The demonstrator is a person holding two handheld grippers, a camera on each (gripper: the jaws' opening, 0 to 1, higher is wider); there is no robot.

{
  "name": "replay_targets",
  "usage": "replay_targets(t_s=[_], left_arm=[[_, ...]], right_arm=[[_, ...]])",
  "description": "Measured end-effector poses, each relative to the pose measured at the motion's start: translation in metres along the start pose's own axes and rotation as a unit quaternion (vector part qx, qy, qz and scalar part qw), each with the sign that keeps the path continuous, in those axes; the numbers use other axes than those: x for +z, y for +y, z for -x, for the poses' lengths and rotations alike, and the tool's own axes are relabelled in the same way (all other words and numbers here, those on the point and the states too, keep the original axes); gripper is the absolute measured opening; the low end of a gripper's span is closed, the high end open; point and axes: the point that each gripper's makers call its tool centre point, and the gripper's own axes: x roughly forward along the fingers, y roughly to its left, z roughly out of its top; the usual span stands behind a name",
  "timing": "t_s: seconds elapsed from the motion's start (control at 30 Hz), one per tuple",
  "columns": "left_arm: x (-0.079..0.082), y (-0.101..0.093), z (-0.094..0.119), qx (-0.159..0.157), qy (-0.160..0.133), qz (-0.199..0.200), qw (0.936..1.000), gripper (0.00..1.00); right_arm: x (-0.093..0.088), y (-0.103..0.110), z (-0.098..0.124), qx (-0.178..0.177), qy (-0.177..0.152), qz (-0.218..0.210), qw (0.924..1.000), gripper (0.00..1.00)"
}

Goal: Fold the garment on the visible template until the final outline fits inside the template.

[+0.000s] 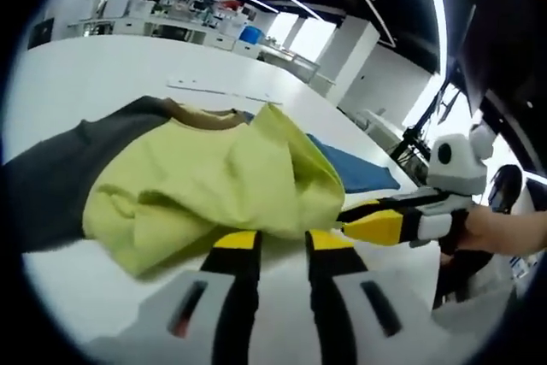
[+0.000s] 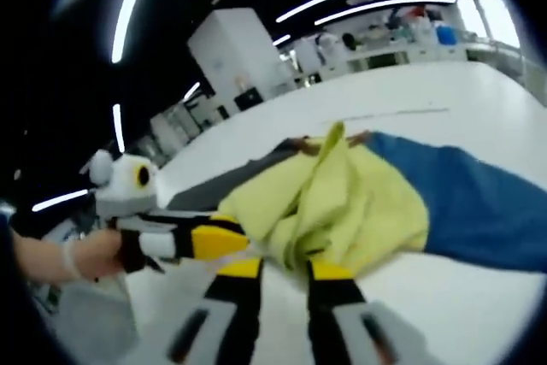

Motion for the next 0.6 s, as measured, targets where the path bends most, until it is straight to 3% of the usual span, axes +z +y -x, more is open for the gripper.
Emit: replay_targets(t_s=[0.17, 0.6], left_arm=[[-0.001, 0.001, -0.002, 0.000, -0.010, 0.031, 0.9995, 0.14], [0.000, 0.005, -0.005, 0.001, -0.023, 0.065, 0.9976, 0.04]], right_arm=[[0.000, -0.001, -0.006, 0.001, -0.001, -0.010, 0.9999, 0.13], [0.000, -0.003, -0.015, 0.003, 0.002, -0.017, 0.9998, 0.04]])
